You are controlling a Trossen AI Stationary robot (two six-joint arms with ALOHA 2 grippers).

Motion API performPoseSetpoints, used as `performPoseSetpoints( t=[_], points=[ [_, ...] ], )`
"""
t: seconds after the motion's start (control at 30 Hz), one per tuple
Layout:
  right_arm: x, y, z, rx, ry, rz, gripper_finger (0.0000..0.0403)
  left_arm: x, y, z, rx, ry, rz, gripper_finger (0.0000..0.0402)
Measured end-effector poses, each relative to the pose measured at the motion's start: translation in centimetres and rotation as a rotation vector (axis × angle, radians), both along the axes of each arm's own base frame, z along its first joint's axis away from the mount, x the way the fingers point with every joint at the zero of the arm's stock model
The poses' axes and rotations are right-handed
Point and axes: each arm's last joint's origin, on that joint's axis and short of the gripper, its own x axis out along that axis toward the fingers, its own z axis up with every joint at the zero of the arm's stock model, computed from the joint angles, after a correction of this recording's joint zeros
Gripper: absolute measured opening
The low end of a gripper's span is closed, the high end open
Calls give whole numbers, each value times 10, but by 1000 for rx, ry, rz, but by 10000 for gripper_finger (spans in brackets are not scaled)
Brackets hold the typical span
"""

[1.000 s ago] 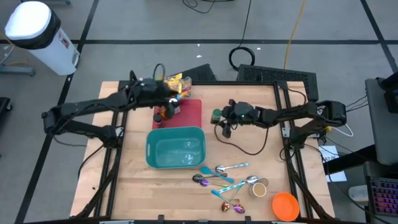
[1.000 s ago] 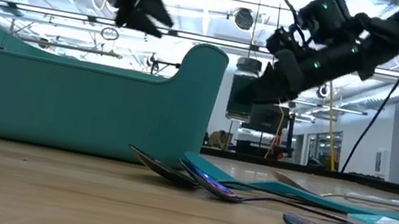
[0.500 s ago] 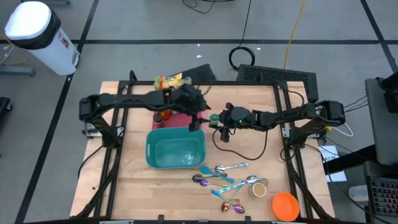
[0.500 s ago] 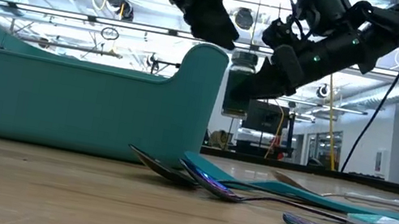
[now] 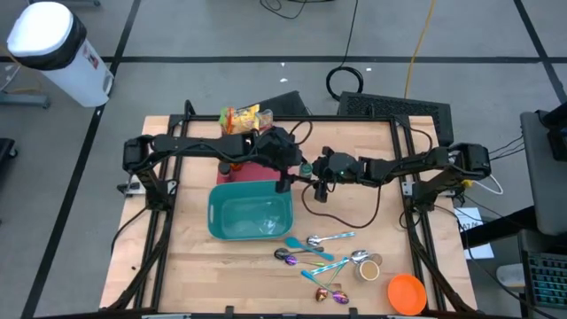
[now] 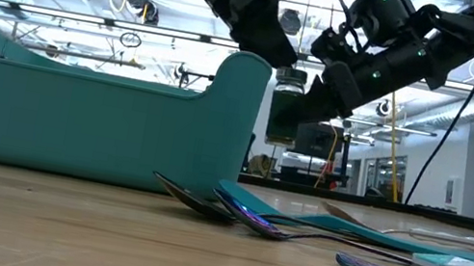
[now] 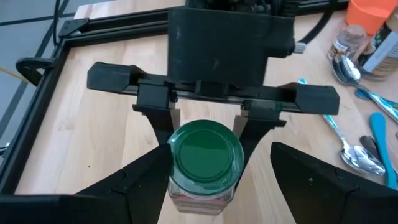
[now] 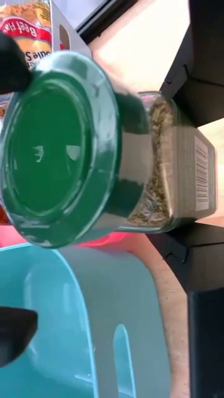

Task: Pick & Place Food Item
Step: Put the green seasoning bottle into the red bin

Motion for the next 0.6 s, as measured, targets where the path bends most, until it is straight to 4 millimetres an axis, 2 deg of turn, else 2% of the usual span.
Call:
performPoseSetpoints(
  t=[0.3,0.6],
  points=[
    [1,8,6,-12,-36,30,186,0,1,-2,12,16,65,285],
    [0,10,9,-16,-45,35,186,1,1,-1,15,2,51,279]
  ],
)
